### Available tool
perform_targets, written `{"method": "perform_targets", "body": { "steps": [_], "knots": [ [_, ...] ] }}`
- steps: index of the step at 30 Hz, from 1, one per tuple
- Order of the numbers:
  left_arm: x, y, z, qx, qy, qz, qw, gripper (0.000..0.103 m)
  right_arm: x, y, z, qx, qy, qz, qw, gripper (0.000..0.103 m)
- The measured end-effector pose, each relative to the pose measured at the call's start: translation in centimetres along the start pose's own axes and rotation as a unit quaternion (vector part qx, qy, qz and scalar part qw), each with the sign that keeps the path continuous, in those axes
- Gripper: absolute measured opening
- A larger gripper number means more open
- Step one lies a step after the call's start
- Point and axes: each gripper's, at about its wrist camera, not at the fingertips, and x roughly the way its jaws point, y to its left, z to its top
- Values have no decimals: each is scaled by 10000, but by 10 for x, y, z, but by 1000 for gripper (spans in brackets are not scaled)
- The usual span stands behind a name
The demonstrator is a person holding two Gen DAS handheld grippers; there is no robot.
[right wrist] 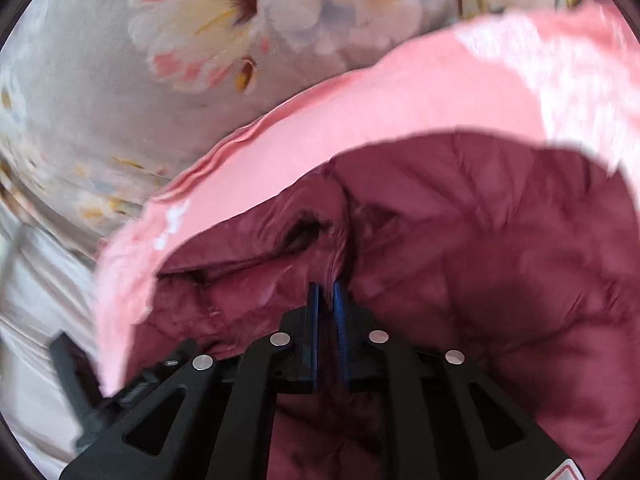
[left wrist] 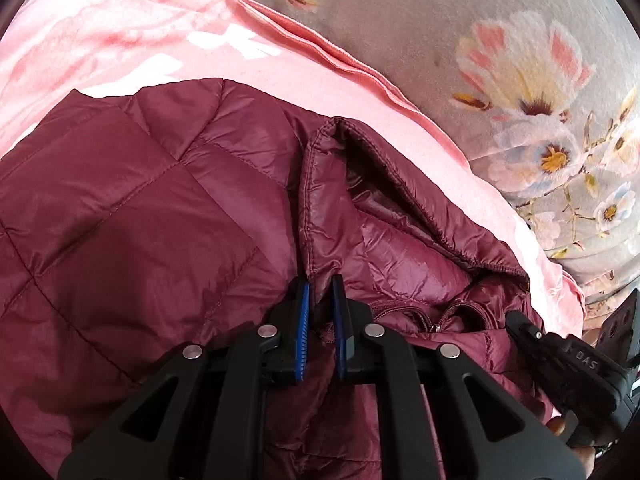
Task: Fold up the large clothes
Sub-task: 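Lift the hem with both grippers and fold it toward the collar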
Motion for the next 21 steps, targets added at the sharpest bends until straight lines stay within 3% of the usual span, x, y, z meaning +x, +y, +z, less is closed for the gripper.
{"method": "perform_targets", "body": {
  "steps": [1,3,6,8,10,14,18,21],
  "knots": [
    [0,0,0,20,-8,16,10000,11,1,4,-2,-99,15,-9,9999,35],
    [-1,-1,-1,66,-38,48,10000,11,10,16,-7,-417,147,-196,9988,45],
    [-1,-1,-1,64,-65,36,10000,11,26,33,-11,-691,293,-354,9966,45],
    [-1,0,-1,58,-69,21,10000,11,31,42,-10,-721,326,-178,9967,28],
    [-1,0,-1,76,-79,29,9999,11,28,51,-4,-713,273,56,9971,5],
    [-3,0,-2,113,-102,49,9999,11,2,75,8,-699,-141,881,9936,1],
    [-3,0,-1,89,-97,9,9999,11,-20,80,-1,-1082,-479,197,9928,1],
    [-4,0,-1,97,-102,19,9999,11,-14,69,-10,-1149,-373,-286,9923,9]
  ]
}}
